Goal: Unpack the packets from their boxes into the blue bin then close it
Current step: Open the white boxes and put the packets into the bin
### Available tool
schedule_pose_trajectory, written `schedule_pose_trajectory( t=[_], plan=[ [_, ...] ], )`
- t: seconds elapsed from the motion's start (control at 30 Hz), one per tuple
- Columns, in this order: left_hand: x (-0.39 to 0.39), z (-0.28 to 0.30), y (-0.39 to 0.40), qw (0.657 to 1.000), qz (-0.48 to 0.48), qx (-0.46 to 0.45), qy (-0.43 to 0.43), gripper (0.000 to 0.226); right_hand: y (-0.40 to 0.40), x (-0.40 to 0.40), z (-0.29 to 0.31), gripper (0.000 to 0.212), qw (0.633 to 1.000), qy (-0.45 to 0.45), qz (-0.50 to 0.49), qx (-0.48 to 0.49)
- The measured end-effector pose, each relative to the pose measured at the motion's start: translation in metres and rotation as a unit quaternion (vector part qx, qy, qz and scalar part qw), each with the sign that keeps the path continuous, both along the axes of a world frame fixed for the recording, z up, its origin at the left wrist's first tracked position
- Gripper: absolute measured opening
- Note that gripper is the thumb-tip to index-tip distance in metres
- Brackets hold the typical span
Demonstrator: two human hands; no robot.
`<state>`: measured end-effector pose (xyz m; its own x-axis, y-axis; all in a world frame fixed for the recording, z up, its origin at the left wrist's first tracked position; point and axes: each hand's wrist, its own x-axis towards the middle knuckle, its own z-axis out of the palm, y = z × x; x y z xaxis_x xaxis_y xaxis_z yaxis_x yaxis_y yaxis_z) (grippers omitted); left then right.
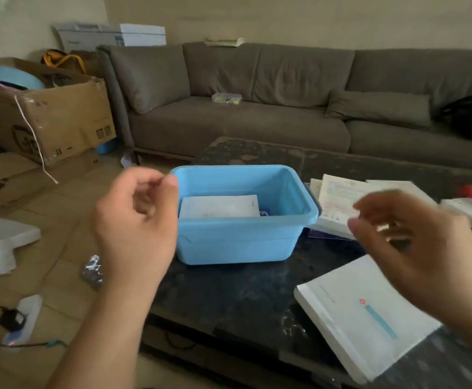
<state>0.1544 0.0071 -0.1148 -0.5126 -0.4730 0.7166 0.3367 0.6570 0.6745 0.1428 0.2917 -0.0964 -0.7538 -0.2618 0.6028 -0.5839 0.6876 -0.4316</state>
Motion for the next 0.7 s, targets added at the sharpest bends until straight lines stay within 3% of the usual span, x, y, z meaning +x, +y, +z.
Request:
schedule_pose_trajectory(
  t=[0.1,0.2,0.3,0.37,0.5,0.7],
  plan=[
    [0.012,-0.011,0.041,0.976,-0.163,-0.119,-0.082,0.017,0.027,0.039,-0.056,0.039,0.994,-0.009,0.001,0.109],
    [0.019,-0.029,0.065,0.895,-0.253,-0.251,-0.268,0.016,0.035,0.048,-0.095,0.06,0.955,0.008,0.006,0.296],
    [0.025,-0.045,0.083,0.793,-0.277,-0.373,-0.394,0.016,0.039,0.05,-0.108,0.053,0.946,0.029,-0.025,0.321],
    [0.025,-0.055,0.094,0.767,-0.284,-0.385,-0.428,0.018,0.041,0.051,-0.111,0.047,0.954,0.028,-0.042,0.295],
    [0.02,-0.062,0.112,0.759,-0.3,-0.308,-0.488,0.021,0.048,0.048,-0.112,0.034,0.974,0.101,-0.058,0.194],
    [0.007,-0.063,0.146,0.773,-0.352,-0.038,-0.526,0.036,0.057,0.042,-0.103,0.035,0.992,0.059,-0.109,0.036]
  ],
)
